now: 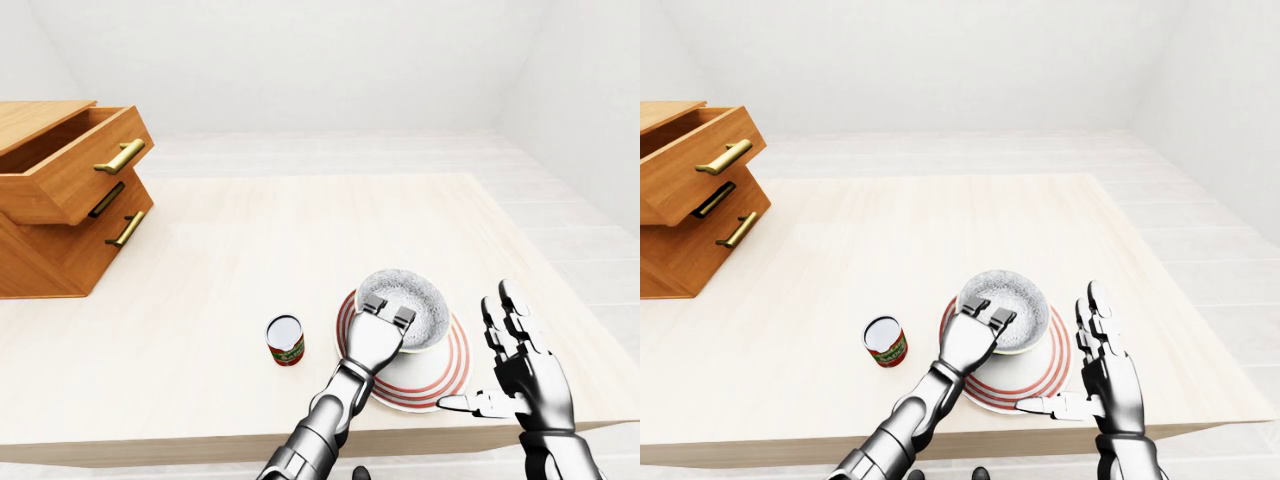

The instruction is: Put the bowl on the plate.

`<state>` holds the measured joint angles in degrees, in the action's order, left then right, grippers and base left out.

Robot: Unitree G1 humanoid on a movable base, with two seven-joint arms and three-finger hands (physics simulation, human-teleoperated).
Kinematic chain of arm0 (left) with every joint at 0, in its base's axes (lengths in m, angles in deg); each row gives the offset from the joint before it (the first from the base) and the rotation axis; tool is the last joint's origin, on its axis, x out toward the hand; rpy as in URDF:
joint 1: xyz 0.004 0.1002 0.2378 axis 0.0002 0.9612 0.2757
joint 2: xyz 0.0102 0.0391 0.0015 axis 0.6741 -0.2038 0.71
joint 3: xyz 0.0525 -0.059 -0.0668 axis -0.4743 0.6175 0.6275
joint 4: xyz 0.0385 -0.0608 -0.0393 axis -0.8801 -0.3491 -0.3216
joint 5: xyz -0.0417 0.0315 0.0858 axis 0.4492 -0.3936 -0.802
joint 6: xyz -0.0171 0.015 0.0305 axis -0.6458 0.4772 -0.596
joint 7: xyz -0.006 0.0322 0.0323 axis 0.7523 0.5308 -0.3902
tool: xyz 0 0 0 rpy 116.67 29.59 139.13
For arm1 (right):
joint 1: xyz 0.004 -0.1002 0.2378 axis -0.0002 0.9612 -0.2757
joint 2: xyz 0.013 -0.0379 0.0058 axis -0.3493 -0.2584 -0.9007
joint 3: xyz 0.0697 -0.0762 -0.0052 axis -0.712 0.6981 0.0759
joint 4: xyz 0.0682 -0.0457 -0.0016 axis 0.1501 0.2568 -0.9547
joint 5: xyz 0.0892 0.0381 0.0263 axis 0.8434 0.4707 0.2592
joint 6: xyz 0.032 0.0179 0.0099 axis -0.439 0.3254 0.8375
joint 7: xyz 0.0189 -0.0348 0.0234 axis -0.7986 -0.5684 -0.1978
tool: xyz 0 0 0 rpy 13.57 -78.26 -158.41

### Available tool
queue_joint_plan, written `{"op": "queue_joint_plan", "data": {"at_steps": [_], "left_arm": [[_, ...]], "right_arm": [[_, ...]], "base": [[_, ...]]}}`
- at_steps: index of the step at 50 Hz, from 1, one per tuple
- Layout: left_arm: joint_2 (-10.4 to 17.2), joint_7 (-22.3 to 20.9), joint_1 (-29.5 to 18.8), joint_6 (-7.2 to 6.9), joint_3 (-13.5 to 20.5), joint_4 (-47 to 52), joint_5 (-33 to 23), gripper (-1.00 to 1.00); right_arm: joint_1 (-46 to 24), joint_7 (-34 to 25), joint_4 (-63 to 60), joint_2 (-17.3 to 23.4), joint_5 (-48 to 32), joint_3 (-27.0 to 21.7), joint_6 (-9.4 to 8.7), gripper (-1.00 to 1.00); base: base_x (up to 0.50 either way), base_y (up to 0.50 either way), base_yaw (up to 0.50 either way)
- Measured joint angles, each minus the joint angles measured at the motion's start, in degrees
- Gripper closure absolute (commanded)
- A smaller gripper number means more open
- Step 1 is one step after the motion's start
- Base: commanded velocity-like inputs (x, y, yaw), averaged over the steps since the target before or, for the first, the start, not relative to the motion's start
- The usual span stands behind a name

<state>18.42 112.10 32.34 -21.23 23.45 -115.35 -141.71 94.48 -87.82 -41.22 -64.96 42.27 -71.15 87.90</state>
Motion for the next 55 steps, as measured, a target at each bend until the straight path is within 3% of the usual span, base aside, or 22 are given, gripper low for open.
{"op": "queue_joint_plan", "data": {"at_steps": [9, 25, 55], "left_arm": [[-0.08, 0.0, -0.23, 0.0, 0.13, -0.06, 0.25, -0.4], [-0.03, 0.0, -0.27, 0.0, 0.14, 0.58, 0.66, -0.78], [1.01, 0.0, 0.93, 0.0, 0.18, 4.52, 1.4, -0.92]], "right_arm": [[0.05, -0.03, -0.34, -0.02, 0.03, -0.12, 0.0, -1.0], [-0.09, 0.05, -1.23, -0.09, -0.28, -0.07, 0.0, -1.0], [-0.61, 0.53, -0.86, 0.31, -0.42, 0.38, 0.0, -1.0]], "base": [[0.0, 0.0, 0.0], [0.0, 0.0, 0.0], [0.0, 0.0, 0.0]]}}
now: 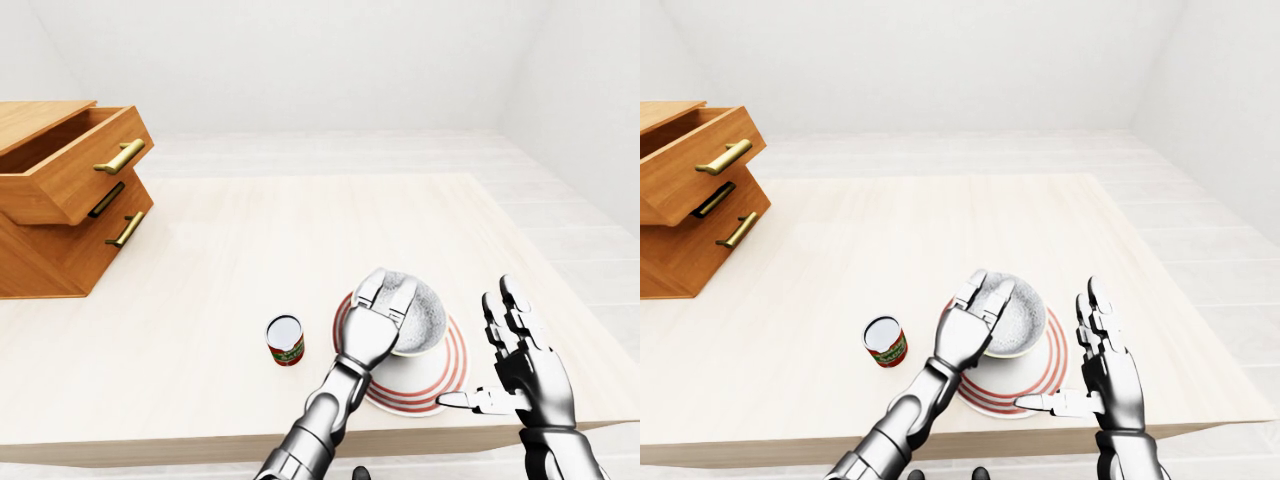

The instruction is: Put the bowl on the plate.

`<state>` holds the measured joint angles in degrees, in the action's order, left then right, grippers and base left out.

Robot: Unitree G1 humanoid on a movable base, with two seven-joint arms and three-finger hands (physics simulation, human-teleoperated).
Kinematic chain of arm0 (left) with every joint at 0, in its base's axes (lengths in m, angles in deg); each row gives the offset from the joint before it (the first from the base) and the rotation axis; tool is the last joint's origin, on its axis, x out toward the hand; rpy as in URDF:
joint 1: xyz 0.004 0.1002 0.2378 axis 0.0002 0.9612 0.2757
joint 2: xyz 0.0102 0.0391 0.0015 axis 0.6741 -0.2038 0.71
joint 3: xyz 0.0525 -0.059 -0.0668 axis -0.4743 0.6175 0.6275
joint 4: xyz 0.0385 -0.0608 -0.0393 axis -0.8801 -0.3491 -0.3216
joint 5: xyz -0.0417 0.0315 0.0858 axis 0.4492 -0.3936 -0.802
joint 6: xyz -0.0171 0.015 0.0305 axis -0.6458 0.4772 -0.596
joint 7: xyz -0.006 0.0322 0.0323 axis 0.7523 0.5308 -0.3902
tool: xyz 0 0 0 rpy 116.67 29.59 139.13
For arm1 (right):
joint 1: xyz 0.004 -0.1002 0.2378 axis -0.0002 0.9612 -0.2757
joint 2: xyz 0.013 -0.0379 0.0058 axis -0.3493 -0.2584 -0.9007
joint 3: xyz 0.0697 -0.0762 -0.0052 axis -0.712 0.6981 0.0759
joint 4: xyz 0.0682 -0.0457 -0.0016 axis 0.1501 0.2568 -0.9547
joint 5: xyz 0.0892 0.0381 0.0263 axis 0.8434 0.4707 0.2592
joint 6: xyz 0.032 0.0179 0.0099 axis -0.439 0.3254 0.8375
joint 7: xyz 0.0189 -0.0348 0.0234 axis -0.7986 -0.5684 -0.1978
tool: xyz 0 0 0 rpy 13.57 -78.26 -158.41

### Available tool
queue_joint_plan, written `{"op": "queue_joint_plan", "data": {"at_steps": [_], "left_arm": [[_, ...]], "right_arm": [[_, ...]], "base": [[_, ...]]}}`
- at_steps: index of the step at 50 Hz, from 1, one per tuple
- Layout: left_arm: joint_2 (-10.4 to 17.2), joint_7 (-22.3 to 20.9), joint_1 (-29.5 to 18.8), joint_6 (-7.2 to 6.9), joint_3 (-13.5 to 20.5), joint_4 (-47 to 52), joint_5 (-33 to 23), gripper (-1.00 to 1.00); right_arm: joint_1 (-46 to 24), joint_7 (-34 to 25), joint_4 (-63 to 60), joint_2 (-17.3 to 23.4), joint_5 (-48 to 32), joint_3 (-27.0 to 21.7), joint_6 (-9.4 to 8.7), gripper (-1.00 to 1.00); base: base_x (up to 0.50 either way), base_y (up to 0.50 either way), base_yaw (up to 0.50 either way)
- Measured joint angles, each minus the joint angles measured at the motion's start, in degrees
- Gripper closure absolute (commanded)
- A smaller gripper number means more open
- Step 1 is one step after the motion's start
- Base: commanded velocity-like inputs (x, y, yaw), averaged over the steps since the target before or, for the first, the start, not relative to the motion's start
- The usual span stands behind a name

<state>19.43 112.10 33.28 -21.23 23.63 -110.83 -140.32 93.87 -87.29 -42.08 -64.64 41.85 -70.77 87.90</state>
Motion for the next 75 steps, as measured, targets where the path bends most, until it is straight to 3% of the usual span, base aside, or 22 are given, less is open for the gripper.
{"op": "queue_joint_plan", "data": {"at_steps": [2, 37, 64, 75], "left_arm": [[0.23, 0.0, 0.51, 0.0, -0.13, 0.97, -0.06, -1.0], [4.3, -8.79, 8.99, 0.0, -3.12, 24.07, 3.13, -1.0], [8.0, -16.99, 13.13, 0.0, -2.52, 39.97, 8.77, -1.0], [9.77, -22.55, 15.7, 0.0, -1.72, 49.54, 12.95, -1.0]], "right_arm": [[0.03, 0.01, -0.03, 0.02, 0.04, 0.02, 0.0, -1.0], [0.43, -0.32, -1.16, -0.18, 0.43, -0.14, 0.0, -1.0], [1.14, -0.75, -3.31, -1.08, -0.11, -0.03, 0.0, -1.0], [1.27, -0.76, -3.41, -1.3, -0.39, 0.24, 0.0, -1.0]], "base": [[0.0, 0.0, 0.0], [0.0, 0.0, 0.0], [0.0, 0.0, 0.0], [0.0, 0.0, 0.0]]}}
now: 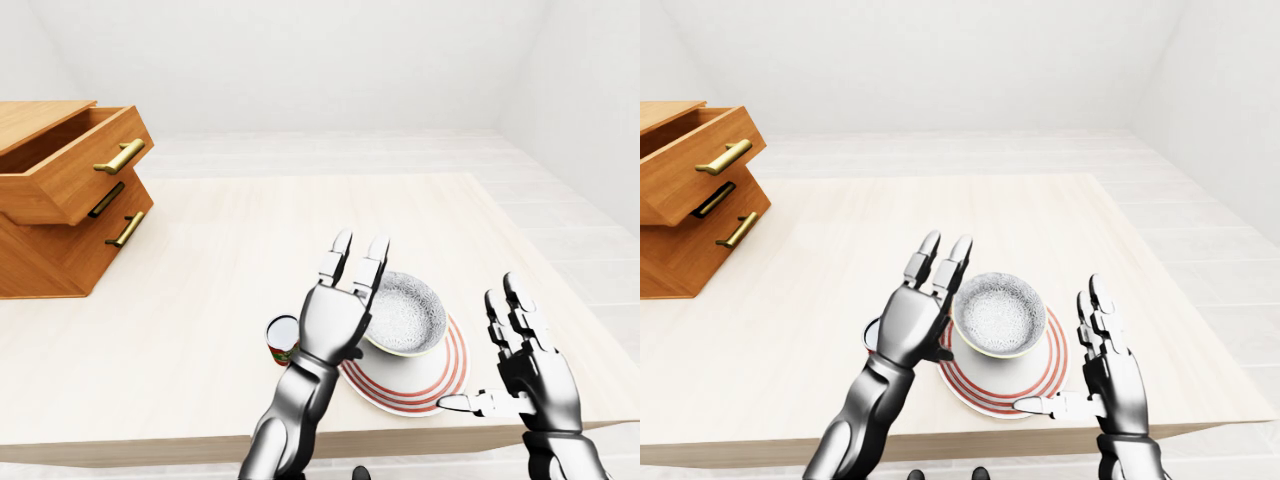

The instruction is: Put the bowl on the plate.

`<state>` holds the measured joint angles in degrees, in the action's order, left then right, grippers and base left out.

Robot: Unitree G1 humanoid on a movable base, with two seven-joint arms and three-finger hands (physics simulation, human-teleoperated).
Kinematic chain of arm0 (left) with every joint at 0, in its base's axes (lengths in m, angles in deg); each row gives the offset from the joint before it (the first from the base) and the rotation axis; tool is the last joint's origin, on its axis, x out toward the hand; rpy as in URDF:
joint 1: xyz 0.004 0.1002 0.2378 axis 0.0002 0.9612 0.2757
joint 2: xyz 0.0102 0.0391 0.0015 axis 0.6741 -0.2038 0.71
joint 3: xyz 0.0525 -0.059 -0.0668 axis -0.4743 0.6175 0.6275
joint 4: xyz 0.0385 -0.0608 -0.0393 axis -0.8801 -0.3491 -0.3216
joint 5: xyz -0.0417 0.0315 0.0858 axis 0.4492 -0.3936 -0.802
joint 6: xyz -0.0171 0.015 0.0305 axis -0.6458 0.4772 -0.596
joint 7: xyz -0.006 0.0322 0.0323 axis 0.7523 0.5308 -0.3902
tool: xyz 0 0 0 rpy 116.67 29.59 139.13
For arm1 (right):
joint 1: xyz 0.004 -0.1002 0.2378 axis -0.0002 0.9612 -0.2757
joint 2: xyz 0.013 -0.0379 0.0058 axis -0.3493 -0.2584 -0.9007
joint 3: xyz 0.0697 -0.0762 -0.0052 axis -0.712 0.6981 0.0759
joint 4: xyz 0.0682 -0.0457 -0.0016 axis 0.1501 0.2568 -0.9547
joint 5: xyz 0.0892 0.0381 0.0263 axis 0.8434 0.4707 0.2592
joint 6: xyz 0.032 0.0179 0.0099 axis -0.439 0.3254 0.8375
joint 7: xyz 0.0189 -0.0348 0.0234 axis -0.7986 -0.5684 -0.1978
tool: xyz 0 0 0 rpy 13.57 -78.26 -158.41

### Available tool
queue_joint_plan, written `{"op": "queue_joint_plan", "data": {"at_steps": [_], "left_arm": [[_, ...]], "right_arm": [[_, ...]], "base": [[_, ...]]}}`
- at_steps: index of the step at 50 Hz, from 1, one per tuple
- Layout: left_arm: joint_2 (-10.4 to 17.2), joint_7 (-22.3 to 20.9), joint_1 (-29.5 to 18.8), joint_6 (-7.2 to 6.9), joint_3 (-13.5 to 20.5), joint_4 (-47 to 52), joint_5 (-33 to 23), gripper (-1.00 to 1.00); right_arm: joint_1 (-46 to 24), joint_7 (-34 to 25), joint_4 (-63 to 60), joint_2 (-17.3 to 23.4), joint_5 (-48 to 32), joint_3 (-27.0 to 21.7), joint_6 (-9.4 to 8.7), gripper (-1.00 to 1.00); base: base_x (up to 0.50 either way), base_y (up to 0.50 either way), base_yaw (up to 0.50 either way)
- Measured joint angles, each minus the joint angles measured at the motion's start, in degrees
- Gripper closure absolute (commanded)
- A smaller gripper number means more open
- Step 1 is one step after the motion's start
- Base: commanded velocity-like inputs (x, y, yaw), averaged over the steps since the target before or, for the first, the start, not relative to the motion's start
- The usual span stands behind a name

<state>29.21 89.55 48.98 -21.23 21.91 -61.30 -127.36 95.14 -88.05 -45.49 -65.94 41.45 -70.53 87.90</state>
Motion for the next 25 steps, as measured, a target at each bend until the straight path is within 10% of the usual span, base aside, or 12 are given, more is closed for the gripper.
{"op": "queue_joint_plan", "data": {"at_steps": [25], "left_arm": [[3.68, -15.1, 3.92, -2.65, 6.69, 25.16, 16.38, -1.0]], "right_arm": [[-0.02, 1.39, -0.3, 0.18, -1.54, 1.93, 0.0, -1.0]], "base": [[0.0, 0.0, 0.0]]}}
